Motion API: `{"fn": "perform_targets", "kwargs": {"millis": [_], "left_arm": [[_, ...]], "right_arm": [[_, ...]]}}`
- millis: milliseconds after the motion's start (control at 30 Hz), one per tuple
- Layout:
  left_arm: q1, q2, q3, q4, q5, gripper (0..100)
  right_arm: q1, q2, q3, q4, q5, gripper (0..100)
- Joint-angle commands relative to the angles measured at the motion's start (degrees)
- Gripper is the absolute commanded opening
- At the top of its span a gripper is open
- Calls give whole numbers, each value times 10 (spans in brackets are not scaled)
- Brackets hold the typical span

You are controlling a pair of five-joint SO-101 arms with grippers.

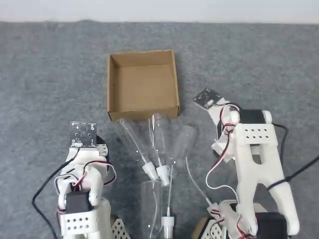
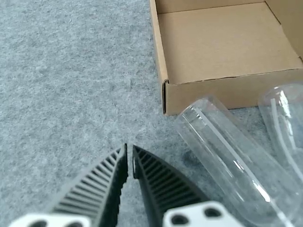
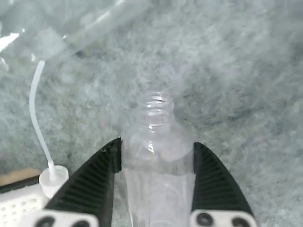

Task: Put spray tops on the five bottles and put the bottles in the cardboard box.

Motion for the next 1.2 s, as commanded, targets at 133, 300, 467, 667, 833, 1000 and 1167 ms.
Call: {"fn": "perform_targets", "kwargs": {"millis": [133, 300, 467, 667, 833, 1000, 1167], "left_arm": [[-2, -10, -7, -19, -4, 16], [-2, -10, -7, -19, -4, 16], [-2, -10, -7, -19, -4, 16], [-2, -10, -7, -19, -4, 16], [-2, -10, -7, -19, -4, 16], [2, -10, -7, -19, -4, 16], [2, -10, -7, -19, -4, 16]], "right_arm": [[-17, -36, -90, 7, -57, 90], [-63, -36, -112, 7, -93, 90], [-109, -36, -123, 4, -128, 90], [-117, -36, -120, -15, -142, 90], [-116, -50, -84, -42, -144, 90], [-117, -115, -51, -45, -176, 90], [-116, -175, 0, -82, -195, 90]]}}
